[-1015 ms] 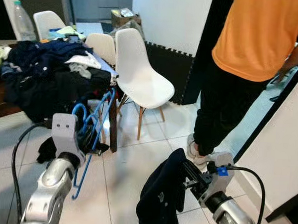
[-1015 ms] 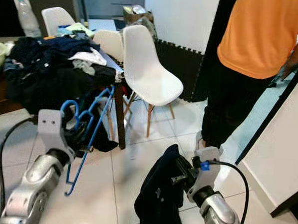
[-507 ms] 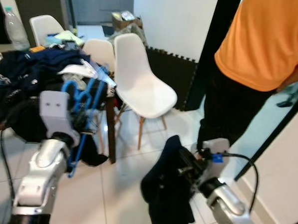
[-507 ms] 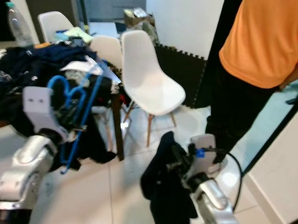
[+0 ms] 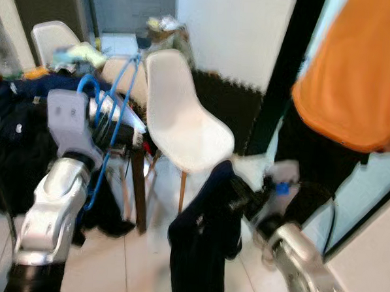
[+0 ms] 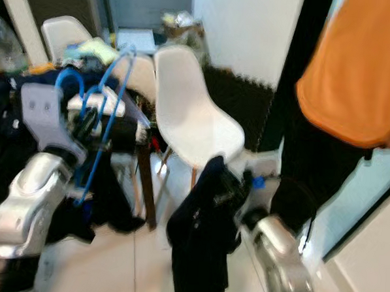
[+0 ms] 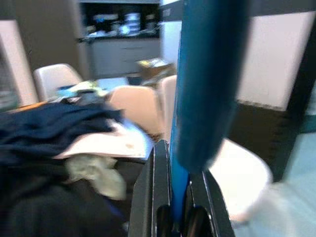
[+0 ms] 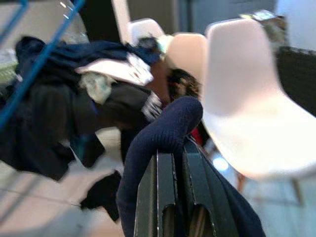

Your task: Hang hanger

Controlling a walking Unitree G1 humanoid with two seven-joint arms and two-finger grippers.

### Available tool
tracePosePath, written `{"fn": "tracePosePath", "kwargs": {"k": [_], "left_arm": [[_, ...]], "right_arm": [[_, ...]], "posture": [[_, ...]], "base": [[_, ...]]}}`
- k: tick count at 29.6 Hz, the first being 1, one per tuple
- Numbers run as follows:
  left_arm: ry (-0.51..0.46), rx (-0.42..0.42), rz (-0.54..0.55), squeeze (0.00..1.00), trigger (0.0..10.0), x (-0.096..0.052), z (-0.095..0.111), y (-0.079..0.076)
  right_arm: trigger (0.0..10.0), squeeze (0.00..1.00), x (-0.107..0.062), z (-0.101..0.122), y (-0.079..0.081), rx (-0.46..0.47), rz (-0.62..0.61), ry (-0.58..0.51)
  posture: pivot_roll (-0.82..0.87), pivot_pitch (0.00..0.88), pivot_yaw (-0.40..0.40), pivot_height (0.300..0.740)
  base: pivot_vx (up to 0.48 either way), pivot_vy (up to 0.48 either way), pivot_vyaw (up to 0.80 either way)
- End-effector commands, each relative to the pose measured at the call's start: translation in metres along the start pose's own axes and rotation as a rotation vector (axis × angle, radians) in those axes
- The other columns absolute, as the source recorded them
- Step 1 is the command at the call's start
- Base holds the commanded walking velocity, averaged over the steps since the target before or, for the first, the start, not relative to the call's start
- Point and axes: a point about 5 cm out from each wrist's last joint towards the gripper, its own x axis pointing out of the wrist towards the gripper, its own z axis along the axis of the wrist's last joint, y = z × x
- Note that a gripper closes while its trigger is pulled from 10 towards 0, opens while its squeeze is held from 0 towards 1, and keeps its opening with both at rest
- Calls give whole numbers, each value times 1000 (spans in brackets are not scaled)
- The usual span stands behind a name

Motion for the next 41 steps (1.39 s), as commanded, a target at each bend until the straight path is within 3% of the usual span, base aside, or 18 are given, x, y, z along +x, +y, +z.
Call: {"fn": "tracePosePath", "kwargs": {"k": [1,8,12,20,28,30,33,35,36,38,39,40,41], "left_arm": [[-8,12,-16,0,10000,1,3,-3],[40,27,10,0,10000,-2,-5,-6],[40,27,10,0,10000,-2,-5,-6],[39,26,2,0,10000,-1,-2,-9],[46,11,-41,0,10000,-1,-2,-14],[58,6,-84,0,10000,-1,-5,-23],[58,6,-84,0,10000,-1,-5,-23],[75,-4,-96,0,10000,-1,-9,-31],[75,-4,-96,0,10000,-1,-9,-31],[65,2,-62,0,10000,-2,-9,-33],[65,2,-62,0,10000,-2,-9,-33],[58,8,-37,0,10000,-2,-8,-32],[58,8,-37,0,10000,-2,-8,-32]], "right_arm": [[10000,0,-2,4,-3,-3,-3,-17],[10000,0,12,15,3,-15,54,-48],[10000,0,12,15,3,-15,54,-48],[10000,0,39,26,18,-33,105,-88],[10000,0,52,49,9,-59,45,-157],[10000,0,67,85,3,-72,42,-269],[10000,0,67,85,3,-72,42,-269],[10000,0,88,152,10,-79,113,-453],[10000,0,88,152,10,-79,113,-453],[10000,0,101,219,30,-83,218,-602],[10000,0,101,219,30,-83,218,-602],[10000,0,103,244,41,-78,275,-654],[10000,0,103,244,41,-78,275,-654]], "posture": [[141,0,-30,740],[139,0,-31,740],[139,0,-31,740],[156,0,-31,740],[161,0,-32,740],[160,0,-32,740],[160,0,-32,740],[162,0,-38,740],[162,0,-38,740],[169,0,-47,740],[169,0,-47,740],[170,0,-48,740],[170,0,-48,740]], "base": [[480,0,800],[480,0,800],[480,0,800],[480,0,500],[480,0,0],[375,0,0],[292,0,0],[141,0,0],[0,0,0],[0,0,0],[0,0,0],[0,0,0],[0,0,0]]}}
